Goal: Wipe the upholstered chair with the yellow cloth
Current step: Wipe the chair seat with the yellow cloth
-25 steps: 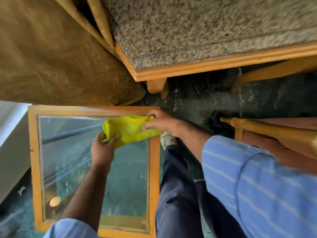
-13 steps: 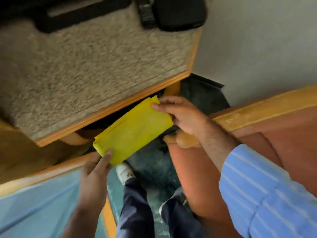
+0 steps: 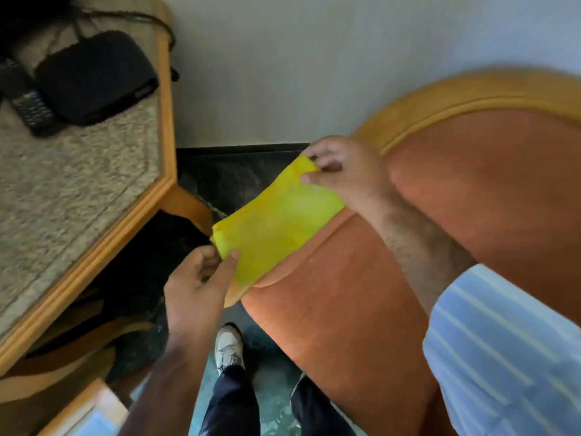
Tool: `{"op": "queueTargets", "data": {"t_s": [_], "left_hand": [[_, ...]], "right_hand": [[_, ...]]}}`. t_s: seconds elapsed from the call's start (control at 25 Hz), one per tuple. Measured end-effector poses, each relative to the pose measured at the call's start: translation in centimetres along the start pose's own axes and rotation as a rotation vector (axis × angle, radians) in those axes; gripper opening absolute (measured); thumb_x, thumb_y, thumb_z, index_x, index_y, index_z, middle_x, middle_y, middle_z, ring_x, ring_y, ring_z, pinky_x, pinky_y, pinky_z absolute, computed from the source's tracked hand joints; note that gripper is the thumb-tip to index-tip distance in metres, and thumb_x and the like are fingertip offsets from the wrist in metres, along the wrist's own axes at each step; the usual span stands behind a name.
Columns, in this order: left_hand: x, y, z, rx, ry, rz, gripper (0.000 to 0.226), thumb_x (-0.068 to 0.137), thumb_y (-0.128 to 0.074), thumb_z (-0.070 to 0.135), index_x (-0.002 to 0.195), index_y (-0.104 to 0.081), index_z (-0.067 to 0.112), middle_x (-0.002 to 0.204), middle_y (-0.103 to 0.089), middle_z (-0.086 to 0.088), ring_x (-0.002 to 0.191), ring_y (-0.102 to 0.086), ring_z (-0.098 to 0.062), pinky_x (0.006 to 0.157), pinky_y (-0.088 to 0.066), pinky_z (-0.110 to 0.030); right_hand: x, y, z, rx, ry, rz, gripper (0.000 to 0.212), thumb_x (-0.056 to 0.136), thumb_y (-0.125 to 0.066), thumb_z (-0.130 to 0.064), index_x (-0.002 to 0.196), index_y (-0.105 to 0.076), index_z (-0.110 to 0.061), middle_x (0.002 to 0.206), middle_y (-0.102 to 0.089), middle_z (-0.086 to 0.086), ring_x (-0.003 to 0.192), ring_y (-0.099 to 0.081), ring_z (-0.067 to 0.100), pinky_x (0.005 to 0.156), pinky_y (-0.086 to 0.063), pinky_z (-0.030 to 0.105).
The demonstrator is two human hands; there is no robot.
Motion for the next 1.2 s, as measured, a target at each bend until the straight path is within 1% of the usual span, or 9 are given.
{"op": "queueTargets", "data": {"t_s": [0.08, 0.16, 0.28, 0.4, 0.52, 0.64, 0.72, 1.0, 1.2], "left_hand": [[0.0, 0.8, -1.2, 0.208, 0.046, 0.06, 0.017, 0.091, -0.077, 0.033, 0.083, -0.072, 0.019, 0.081, -0.075, -0.005, 0.075, -0.068, -0.019, 0.065, -0.047, -0.033], [0.3, 1.2, -2.5, 0.358, 0.084, 0.055, 0.025, 0.088, -0.079, 0.035, 0.073, -0.069, 0.017, 0.075, -0.072, -0.008, 0.074, -0.067, -0.026, 0.064, -0.045, -0.035], [1.2, 1.3, -4.3, 0.535, 0.021, 0.005, 0.032, 0.084, -0.084, 0.029, 0.067, -0.061, 0.017, 0.073, -0.064, -0.006, 0.068, -0.062, -0.024, 0.062, -0.044, -0.034], [1.7, 1.3, -4.2, 0.586, -0.119, 0.015, 0.039, 0.079, -0.089, 0.024, 0.106, -0.063, 0.014, 0.114, -0.061, -0.01, 0.096, -0.064, -0.029, 0.079, -0.053, -0.038], [2.9, 0.6, -3.4, 0.788, -0.581, -0.153, 0.086, 0.091, -0.075, 0.035, 0.158, -0.032, 0.003, 0.165, -0.035, -0.018, 0.156, -0.032, -0.032, 0.124, -0.034, -0.049], [4.4, -3.2, -4.2, 1.146, -1.011, -0.431, 0.087, 0.101, -0.051, 0.054, 0.165, -0.017, 0.007, 0.175, -0.015, -0.013, 0.163, -0.015, -0.03, 0.127, -0.028, -0.055], [5.6, -6.3, -4.8, 1.319, -1.107, -0.492, 0.083, 0.106, -0.039, 0.059, 0.166, -0.016, 0.006, 0.176, -0.01, -0.013, 0.162, -0.016, -0.032, 0.122, -0.034, -0.061], [8.6, -18.6, 3.5, 1.139, -1.186, -0.264, 0.075, 0.109, -0.031, 0.056, 0.163, -0.026, 0.004, 0.172, -0.026, -0.014, 0.16, -0.024, -0.033, 0.123, -0.031, -0.061], [9.2, -20.3, 5.4, 1.052, -1.145, -0.289, 0.073, 0.108, -0.034, 0.054, 0.166, -0.02, 0.011, 0.175, -0.02, -0.006, 0.162, -0.018, -0.027, 0.125, -0.029, -0.053]], "right_hand": [[-0.1, -1.8, 1.0, -0.108, 0.083, -0.029, 0.034, 0.075, -0.088, -0.006, 0.106, -0.075, -0.012, 0.08, -0.075, 0.003, 0.068, -0.068, -0.008, 0.072, -0.054, 0.013], [-0.1, -3.6, 1.9, -0.168, 0.143, -0.04, 0.034, 0.074, -0.089, -0.007, 0.106, -0.076, -0.012, 0.088, -0.08, 0.007, 0.083, -0.076, 0.012, 0.083, -0.061, 0.034], [-0.2, -5.8, 3.0, -0.362, 0.172, -0.084, 0.033, 0.079, -0.086, -0.012, 0.111, -0.075, -0.015, 0.1, -0.08, 0.009, 0.097, -0.075, 0.024, 0.082, -0.06, 0.041], [-0.5, -5.4, 4.0, -0.603, 0.307, -0.021, 0.041, 0.084, -0.081, -0.028, 0.122, -0.071, -0.017, 0.113, -0.074, 0.011, 0.115, -0.066, 0.032, 0.091, -0.057, 0.047], [1.1, -1.5, 5.4, -0.898, 0.43, 0.179, 0.063, 0.099, -0.054, -0.054, 0.142, -0.056, -0.009, 0.147, -0.059, 0.015, 0.147, -0.043, 0.036, 0.12, -0.035, 0.057], [4.3, 4.4, 6.4, -1.116, 0.324, 0.236, 0.069, 0.106, -0.031, -0.057, 0.154, -0.038, -0.007, 0.163, -0.039, 0.016, 0.157, -0.024, 0.034, 0.128, -0.018, 0.057], [6.0, 7.9, 6.9, -1.182, 0.279, 0.199, 0.07, 0.108, -0.023, -0.056, 0.157, -0.031, -0.007, 0.165, -0.034, 0.017, 0.159, -0.018, 0.032, 0.129, -0.012, 0.056], [7.8, 11.4, 8.4, -1.164, 0.357, 0.277, 0.056, 0.112, -0.019, -0.044, 0.147, -0.05, -0.013, 0.154, -0.053, 0.01, 0.153, -0.034, 0.03, 0.126, -0.025, 0.048], [8.1, 11.2, 8.4, -1.151, 0.384, 0.303, 0.056, 0.112, -0.016, -0.044, 0.143, -0.054, -0.017, 0.151, -0.056, 0.006, 0.15, -0.039, 0.028, 0.123, -0.026, 0.044]]}}
Point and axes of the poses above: each hand's wrist, its own x-axis towards the middle knuckle, its own y-axis out of the back of the hand, z = x × y, the point moved 2 cm from there along x, towards the middle knuckle
